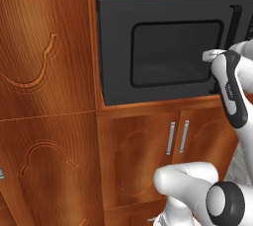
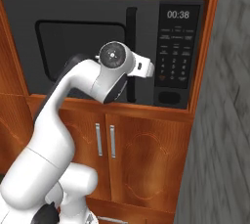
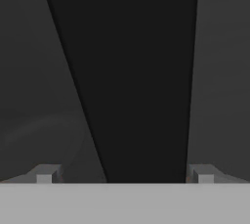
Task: Pick the cheese from the counter and place it in the microwave. Then turn on the microwave.
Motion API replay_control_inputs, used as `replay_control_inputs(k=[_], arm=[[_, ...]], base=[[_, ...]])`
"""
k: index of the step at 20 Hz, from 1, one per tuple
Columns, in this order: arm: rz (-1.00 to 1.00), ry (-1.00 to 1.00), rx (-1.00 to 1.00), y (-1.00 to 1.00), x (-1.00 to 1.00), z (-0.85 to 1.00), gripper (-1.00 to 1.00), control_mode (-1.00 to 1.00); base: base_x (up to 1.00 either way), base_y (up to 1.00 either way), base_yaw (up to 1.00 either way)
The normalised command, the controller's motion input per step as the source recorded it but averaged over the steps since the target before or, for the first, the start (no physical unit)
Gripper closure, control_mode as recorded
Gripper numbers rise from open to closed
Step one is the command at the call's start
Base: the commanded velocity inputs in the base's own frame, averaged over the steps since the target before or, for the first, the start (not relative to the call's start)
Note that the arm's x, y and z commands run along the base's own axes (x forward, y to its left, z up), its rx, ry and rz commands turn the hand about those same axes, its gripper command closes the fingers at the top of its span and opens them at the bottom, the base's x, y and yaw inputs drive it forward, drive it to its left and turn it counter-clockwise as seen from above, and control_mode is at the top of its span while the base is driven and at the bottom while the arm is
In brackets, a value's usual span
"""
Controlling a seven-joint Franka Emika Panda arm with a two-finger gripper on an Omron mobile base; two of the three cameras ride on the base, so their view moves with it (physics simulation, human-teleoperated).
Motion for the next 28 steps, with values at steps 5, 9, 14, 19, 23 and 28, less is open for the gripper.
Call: replay_control_inputs(k=[5,9,14,19,23,28], arm=[[0.0,0.02,0.0,0.03,0.21,0.0,1.0,-1.0],[0.01,0.06,0.0,0.36,-0.24,0.0,1.0,-1.0],[0.0,0.02,0.0,0.56,-0.84,0.0,1.0,-1.0],[-0.01,0.0,-0.02,0.5,-1.0,0.0,1.0,-1.0],[-0.07,0.0,-0.02,0.45,-1.0,0.0,1.0,-1.0],[-0.09,0.0,-0.03,0.44,-0.93,0.06,1.0,-1.0]], base=[[0.0,0.0,0.0],[0.0,0.0,0.0],[0.0,0.0,0.0],[0.0,0.0,0.0],[0.0,0.0,0.0],[0.0,0.0,0.0]])
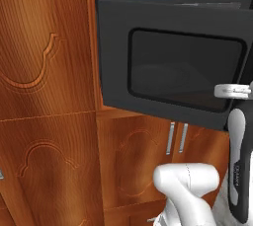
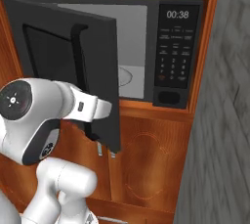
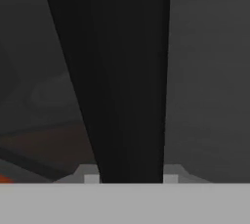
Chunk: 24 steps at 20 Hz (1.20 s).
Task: Pick the cheese from the counter and place it in the microwave. Then turn on the microwave.
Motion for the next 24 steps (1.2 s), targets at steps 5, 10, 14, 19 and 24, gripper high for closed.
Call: replay_control_inputs(k=[5,10,14,19,24], arm=[[-0.08,0.02,-0.04,0.4,-0.48,0.2,-1.0,-1.0],[-0.09,0.0,-0.02,-0.18,-0.23,0.28,-1.0,-1.0],[-0.01,0.0,0.0,-0.56,-0.74,0.44,-1.0,-1.0],[0.0,0.0,0.01,-0.64,-1.0,0.42,-1.0,-1.0],[0.17,-0.01,0.21,-0.9,-0.3,0.37,-1.0,-1.0]], base=[[0.0,0.0,0.0],[0.0,0.0,0.0],[0.0,0.0,0.0],[0.0,0.0,0.0],[0.0,0.0,0.0]])
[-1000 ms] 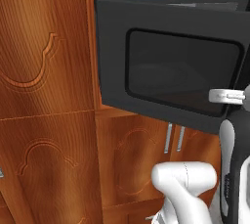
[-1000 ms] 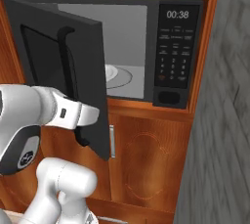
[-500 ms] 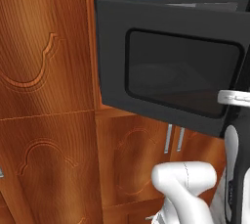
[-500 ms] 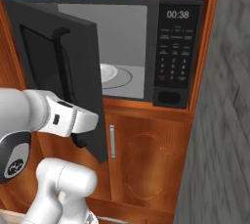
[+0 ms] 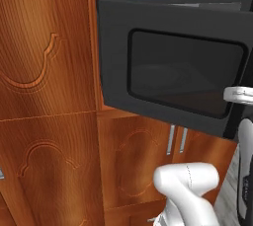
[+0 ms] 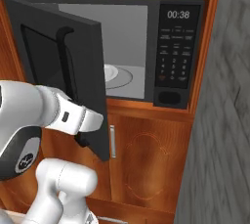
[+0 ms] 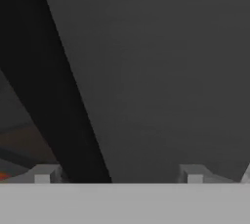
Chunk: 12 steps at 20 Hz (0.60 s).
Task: Pick the cheese from the counter and place it in the microwave. Then turn on the microwave.
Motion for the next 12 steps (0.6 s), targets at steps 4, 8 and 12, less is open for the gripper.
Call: replay_control_inputs(k=[4,8,12], arm=[[0.09,-0.02,0.14,-0.62,-0.71,0.29,-1.0,-1.0],[0.05,-0.03,0.08,0.11,-1.0,0.17,-1.0,-1.0],[0.0,-0.07,0.0,0.12,-0.97,0.39,-1.0,-1.0]], base=[[0.0,0.0,0.0],[0.0,0.0,0.0],[0.0,0.0,0.0]])
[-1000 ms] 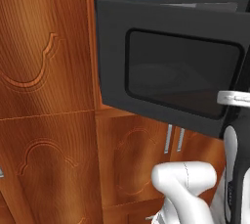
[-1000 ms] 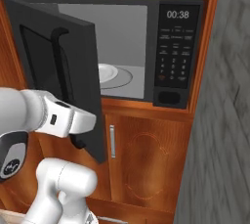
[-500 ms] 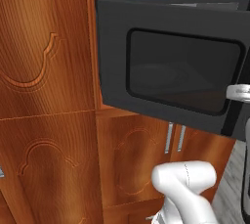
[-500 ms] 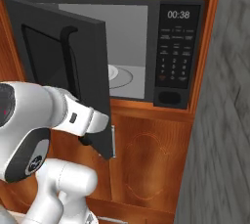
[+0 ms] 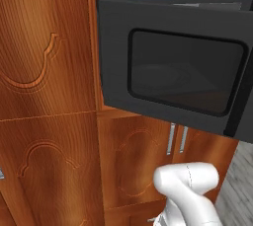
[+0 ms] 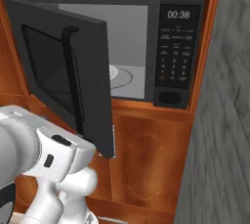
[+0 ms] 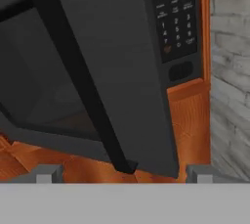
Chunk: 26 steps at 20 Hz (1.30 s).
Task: Pick the cheese from the counter and place it in the microwave. Then turn on the microwave.
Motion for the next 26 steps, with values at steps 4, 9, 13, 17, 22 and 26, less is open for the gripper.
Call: replay_control_inputs(k=[4,9,13,17,22,26], arm=[[0.04,0.0,0.12,-0.52,-0.16,0.66,-1.0,-1.0],[0.19,0.0,0.36,-0.9,0.23,0.31,-1.0,-1.0],[0.15,0.0,0.45,-0.59,0.13,-0.02,-1.0,-1.0],[0.04,0.0,0.46,-0.16,0.31,-0.05,-1.0,-1.0],[0.0,0.0,0.35,0.0,0.67,-0.01,-1.0,-1.0],[0.0,0.0,0.26,0.02,0.78,-0.13,-1.0,-1.0]], base=[[0.0,0.0,0.0],[0.0,0.0,0.0],[0.0,0.0,0.0],[0.0,0.0,0.0],[0.0,0.0,0.0],[0.0,0.0,0.0]])
